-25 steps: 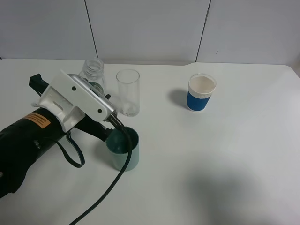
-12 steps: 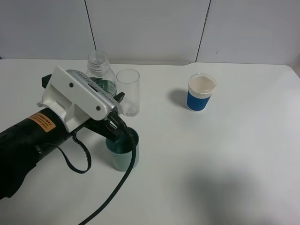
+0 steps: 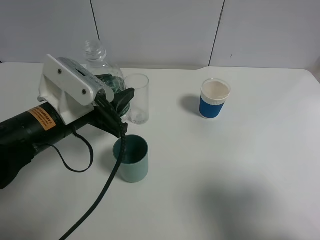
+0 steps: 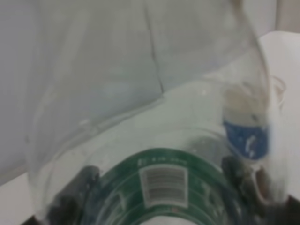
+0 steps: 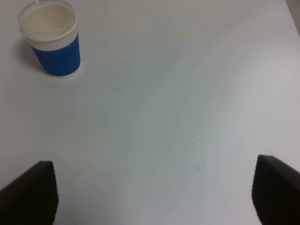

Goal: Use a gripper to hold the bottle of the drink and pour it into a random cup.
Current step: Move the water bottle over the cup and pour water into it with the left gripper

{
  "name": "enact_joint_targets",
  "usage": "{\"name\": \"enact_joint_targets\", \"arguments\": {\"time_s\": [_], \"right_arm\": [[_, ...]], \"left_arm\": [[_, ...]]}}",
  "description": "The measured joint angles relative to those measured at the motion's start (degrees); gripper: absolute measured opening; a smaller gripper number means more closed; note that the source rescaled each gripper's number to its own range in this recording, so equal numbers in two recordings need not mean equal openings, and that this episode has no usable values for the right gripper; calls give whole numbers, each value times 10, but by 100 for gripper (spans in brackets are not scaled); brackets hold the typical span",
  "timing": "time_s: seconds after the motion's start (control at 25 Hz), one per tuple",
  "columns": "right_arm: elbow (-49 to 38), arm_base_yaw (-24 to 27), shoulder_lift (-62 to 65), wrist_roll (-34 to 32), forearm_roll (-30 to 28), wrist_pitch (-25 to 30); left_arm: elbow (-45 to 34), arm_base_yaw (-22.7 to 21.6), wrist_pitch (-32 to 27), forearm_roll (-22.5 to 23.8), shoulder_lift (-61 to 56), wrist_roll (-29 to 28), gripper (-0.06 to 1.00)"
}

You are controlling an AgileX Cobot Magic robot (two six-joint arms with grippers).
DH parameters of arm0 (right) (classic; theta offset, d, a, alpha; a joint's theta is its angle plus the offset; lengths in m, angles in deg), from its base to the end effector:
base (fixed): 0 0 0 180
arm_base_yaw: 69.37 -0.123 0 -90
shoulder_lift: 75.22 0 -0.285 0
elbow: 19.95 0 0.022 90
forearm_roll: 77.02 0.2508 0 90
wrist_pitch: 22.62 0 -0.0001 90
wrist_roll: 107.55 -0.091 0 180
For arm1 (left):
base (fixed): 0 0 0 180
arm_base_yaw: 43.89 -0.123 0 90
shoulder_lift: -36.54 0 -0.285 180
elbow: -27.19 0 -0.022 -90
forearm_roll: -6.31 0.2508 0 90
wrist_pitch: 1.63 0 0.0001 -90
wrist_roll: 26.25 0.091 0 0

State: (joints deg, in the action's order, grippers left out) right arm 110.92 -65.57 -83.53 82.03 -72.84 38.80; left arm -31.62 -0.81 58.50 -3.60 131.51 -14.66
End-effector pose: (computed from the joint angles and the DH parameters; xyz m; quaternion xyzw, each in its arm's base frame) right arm -0.0025 0.0060 0.2739 -0.0446 0.8593 -0.0230 0.5090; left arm 0.1882 -0.1574 0.1852 0.2602 0.6834 -0.1607 0.6629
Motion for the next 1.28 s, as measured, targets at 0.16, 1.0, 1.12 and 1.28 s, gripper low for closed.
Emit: {"name": "enact_joint_targets", "arguments": {"time_s": [0.16,1.0,1.12,1.28], "right_arm": [[0,0,0,0,0,0],[0,0,0,0,0,0],[0,0,0,0,0,0],[0,0,0,0,0,0]], "left_arm": [[0,-69,-12,70,0,-38,2],[0,-385,-17,266,49,-204,2],[1,-390,16,266,81,-204,2],[1,-391,46,265,125,-191,2]]}}
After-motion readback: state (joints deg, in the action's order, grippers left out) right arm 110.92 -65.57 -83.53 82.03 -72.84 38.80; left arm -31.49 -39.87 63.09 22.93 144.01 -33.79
